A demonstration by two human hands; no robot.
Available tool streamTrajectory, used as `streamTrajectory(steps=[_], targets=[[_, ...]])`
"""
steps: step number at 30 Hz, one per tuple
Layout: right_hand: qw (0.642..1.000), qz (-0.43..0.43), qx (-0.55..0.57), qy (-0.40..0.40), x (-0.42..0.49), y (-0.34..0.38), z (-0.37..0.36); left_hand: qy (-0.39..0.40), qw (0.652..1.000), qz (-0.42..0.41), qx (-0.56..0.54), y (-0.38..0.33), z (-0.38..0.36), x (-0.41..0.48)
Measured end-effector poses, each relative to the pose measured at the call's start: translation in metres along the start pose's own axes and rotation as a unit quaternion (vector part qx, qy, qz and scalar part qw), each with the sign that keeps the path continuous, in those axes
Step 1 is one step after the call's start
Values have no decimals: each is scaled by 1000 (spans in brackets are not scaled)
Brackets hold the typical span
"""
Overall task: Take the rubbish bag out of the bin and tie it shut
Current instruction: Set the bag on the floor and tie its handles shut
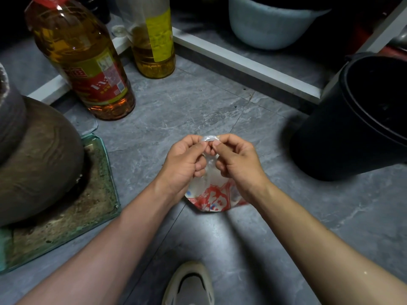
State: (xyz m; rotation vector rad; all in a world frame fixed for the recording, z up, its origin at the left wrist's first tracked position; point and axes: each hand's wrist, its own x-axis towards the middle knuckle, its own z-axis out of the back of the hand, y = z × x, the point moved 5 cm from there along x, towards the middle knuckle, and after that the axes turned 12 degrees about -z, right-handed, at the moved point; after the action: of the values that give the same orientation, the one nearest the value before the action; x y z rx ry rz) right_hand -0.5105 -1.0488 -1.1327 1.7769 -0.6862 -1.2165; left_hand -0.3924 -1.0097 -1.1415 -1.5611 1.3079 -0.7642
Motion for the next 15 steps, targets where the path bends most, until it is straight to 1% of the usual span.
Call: streamTrajectory(steps=[3,8,12,15], targets=[[1000,16,-7,-7,-3,6,6,21,1000,5,4,-2,-6,2],[999,49,-9,-22,-10,17,17,51,998,-5,45,-10,-22,7],[998,49,-13,-25,-17,31,22,56,996,-18,68,-24,-40,5],[999,42,-15,-12,-26,50,26,65,994,-34,77,-40,-53,3]])
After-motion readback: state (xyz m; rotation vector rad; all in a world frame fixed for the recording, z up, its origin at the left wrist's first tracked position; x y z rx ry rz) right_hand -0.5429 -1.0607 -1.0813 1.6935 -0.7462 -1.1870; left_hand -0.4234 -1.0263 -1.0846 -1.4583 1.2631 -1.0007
